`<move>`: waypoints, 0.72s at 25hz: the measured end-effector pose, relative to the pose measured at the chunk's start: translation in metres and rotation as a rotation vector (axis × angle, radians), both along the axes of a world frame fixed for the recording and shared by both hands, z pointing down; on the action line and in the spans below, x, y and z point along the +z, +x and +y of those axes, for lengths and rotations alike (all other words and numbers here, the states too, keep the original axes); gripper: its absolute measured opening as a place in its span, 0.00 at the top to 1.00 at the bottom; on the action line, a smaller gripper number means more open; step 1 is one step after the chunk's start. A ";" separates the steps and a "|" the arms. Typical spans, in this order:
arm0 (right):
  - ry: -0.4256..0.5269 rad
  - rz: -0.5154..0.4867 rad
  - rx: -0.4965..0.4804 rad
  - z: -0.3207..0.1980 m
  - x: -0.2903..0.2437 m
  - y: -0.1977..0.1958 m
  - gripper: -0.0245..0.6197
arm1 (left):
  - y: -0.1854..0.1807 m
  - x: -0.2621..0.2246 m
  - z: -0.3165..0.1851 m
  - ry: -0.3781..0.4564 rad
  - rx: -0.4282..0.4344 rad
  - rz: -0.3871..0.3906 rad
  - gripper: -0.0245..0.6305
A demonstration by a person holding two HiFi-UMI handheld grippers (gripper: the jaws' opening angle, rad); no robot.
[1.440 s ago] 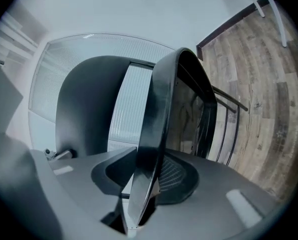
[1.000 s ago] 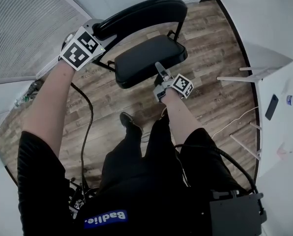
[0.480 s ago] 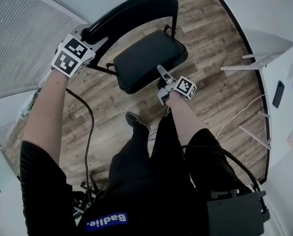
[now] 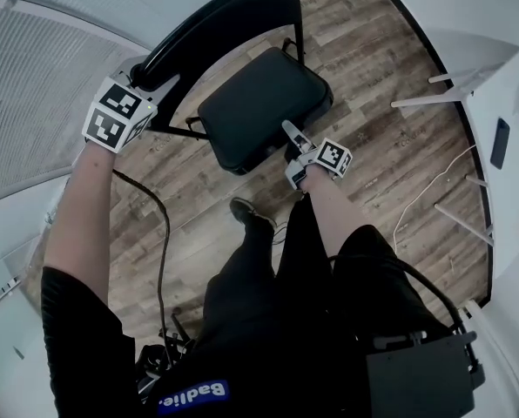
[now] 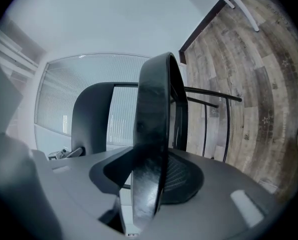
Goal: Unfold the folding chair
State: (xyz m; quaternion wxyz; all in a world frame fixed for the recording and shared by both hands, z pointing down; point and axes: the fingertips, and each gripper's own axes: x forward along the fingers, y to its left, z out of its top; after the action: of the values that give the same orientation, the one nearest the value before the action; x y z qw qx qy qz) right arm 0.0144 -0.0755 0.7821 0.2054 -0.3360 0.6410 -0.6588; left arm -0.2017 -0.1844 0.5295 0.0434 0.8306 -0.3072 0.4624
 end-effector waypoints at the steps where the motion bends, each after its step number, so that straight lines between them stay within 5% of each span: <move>1: -0.004 0.003 0.000 0.003 0.003 0.002 0.74 | 0.001 0.002 0.002 -0.003 -0.002 0.001 0.74; 18: -0.080 0.030 0.056 0.043 0.066 0.036 0.71 | 0.003 0.030 0.005 -0.059 -0.003 0.041 0.74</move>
State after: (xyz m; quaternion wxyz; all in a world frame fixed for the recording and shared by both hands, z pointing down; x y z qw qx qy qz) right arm 0.0505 -0.0327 0.8478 0.2006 -0.3717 0.6076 -0.6727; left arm -0.1991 -0.1790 0.5593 0.0749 0.8379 -0.2938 0.4539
